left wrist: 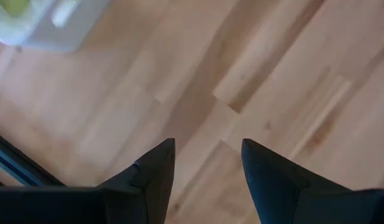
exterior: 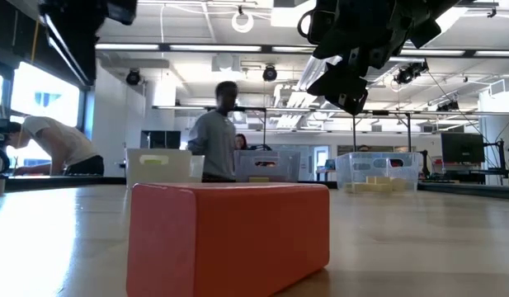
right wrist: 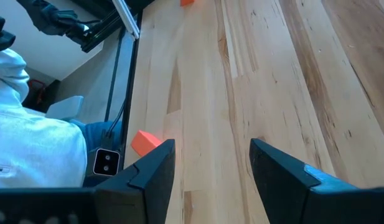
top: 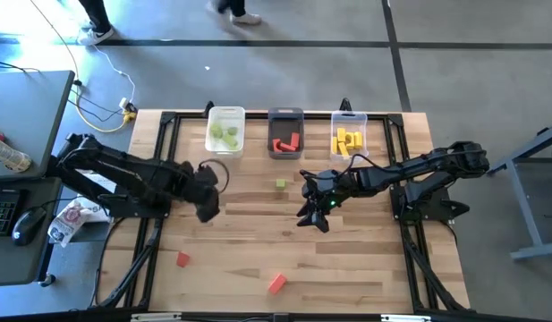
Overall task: Sort & place blocks by color
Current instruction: Put the orange block into the black bin
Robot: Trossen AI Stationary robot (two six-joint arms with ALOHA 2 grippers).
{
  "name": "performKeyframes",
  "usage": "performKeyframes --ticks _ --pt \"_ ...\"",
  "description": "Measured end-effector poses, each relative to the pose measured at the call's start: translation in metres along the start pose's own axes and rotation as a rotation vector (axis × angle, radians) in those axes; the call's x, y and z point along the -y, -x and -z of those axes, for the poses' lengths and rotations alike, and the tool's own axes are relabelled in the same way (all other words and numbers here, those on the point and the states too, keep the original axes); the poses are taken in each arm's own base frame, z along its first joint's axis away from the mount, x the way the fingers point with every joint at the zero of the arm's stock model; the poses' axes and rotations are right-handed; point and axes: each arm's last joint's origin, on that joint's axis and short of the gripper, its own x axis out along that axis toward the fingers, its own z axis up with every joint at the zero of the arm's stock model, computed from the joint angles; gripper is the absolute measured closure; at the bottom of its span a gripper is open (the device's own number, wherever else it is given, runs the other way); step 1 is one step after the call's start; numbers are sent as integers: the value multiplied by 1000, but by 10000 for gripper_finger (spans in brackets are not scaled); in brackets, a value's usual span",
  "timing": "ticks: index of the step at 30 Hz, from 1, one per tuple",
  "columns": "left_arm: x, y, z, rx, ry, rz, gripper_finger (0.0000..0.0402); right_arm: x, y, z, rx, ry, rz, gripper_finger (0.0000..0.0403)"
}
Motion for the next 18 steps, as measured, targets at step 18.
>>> performKeyframes --ticks 18 --pt "38 20 64 -16 307 110 232 0 0 0 -2 -1 1 210"
